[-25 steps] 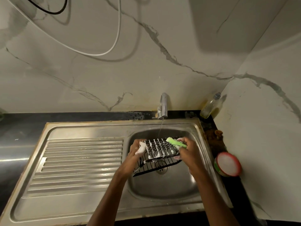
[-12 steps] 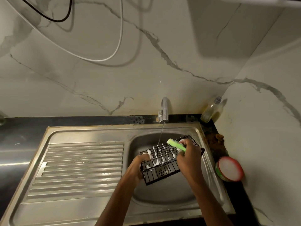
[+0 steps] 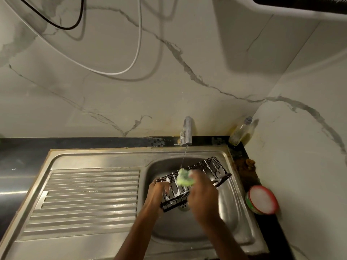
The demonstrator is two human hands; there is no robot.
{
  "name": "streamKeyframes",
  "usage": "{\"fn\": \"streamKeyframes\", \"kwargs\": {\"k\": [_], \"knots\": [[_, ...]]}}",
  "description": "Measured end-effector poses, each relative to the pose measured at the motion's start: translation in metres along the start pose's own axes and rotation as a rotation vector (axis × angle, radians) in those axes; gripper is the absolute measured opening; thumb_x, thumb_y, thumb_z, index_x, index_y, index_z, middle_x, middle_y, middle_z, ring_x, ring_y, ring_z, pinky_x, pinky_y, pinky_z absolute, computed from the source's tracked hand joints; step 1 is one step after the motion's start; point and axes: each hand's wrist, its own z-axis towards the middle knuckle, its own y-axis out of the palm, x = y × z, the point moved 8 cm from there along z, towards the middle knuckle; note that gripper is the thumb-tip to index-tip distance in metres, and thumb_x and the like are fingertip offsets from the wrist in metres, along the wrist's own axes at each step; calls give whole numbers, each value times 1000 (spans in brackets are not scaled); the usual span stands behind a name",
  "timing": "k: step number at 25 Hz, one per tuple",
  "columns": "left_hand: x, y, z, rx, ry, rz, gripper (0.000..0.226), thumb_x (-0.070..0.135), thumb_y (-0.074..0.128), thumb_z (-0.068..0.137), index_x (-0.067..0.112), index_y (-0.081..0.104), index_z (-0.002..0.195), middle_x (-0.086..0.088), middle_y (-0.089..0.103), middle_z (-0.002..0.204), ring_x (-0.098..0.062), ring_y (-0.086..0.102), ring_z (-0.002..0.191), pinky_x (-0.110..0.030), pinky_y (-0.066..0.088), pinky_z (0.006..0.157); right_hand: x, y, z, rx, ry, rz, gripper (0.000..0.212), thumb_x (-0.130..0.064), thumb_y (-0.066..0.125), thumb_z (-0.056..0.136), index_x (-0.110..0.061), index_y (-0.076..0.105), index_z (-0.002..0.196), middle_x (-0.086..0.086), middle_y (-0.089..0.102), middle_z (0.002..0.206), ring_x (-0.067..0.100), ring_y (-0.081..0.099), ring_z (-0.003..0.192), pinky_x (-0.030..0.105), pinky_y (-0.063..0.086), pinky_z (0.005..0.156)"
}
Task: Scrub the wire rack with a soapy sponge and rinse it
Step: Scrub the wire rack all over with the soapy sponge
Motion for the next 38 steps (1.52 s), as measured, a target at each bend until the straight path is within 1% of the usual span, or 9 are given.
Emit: {"fn": "streamKeyframes", "kwargs": {"k": [3, 6, 9, 14, 18, 23, 29, 34, 38], "knots": [[5, -5, 3, 41, 53, 60, 22, 8, 59, 65, 8, 60, 86, -7, 65, 87, -24, 59, 83, -35, 49, 72, -2, -6, 4, 8, -198, -31, 32, 4, 53, 79, -4, 71, 105, 10, 72, 91, 25, 68, 77, 31, 56, 58], [6, -12, 0, 72, 55, 64, 33, 14, 62, 70, 15, 68, 103, -9, 72, 104, -29, 63, 103, -51, 51, 95, 65, -30, 35, 106, 137, -149, 46, 11, 73, 65, -3, 73, 109, 16, 74, 92, 29, 71, 74, 28, 54, 54], [5, -15, -4, 102, 22, 32, 32, 7, 60, 77, 11, 66, 108, -10, 70, 105, -28, 62, 102, -42, 51, 82, 43, -7, 27, 94, 118, -71, 47, 18, 77, 61, -1, 74, 103, 18, 75, 101, 31, 75, 86, 34, 63, 61], [-14, -26, 23, 80, -12, -12, 65, 28, 67, 38, 13, 68, 101, -15, 76, 105, -42, 67, 108, -65, 53, 96, 39, -2, 11, -21, -123, -37, 41, 18, 65, 72, -3, 75, 106, 14, 75, 110, 27, 74, 98, 31, 63, 72], [9, -21, 0, 116, -10, 52, 43, 13, 62, 60, 4, 66, 102, -16, 72, 110, -35, 62, 110, -54, 50, 101, 80, -17, 40, 59, 184, -99, 43, 19, 76, 64, 4, 73, 104, 20, 75, 101, 33, 74, 88, 32, 59, 71], [12, -19, 1, 121, -3, 49, 36, 12, 61, 63, 4, 65, 98, -14, 70, 102, -31, 61, 100, -48, 50, 93, 6, 16, -5, 32, -212, -34, 27, 1, 53, 87, 0, 77, 98, 15, 76, 98, 25, 74, 90, 32, 63, 71], [13, -24, -3, 120, -47, 24, 54, 18, 58, 48, 6, 65, 100, -2, 65, 96, -22, 55, 93, -39, 45, 81, 75, -23, 29, 168, 157, -159, 33, 14, 69, 69, 1, 75, 99, 17, 75, 92, 33, 71, 79, 33, 57, 64], [26, -17, 1, 100, -25, 40, 26, 2, 56, 69, 7, 62, 94, -5, 62, 102, -20, 51, 93, -37, 40, 78, 27, 3, -21, 59, -97, 129, 33, 1, 47, 87, 1, 75, 104, 13, 74, 104, 23, 70, 96, 31, 61, 80], [22, -18, -3, 96, -60, 44, 35, 7, 58, 66, 8, 63, 101, -6, 61, 112, -21, 52, 95, -37, 40, 78, 106, -28, 7, 199, 223, -1, 39, 14, 51, 74, 2, 74, 104, 18, 72, 101, 32, 67, 94, 25, 51, 86]]}}
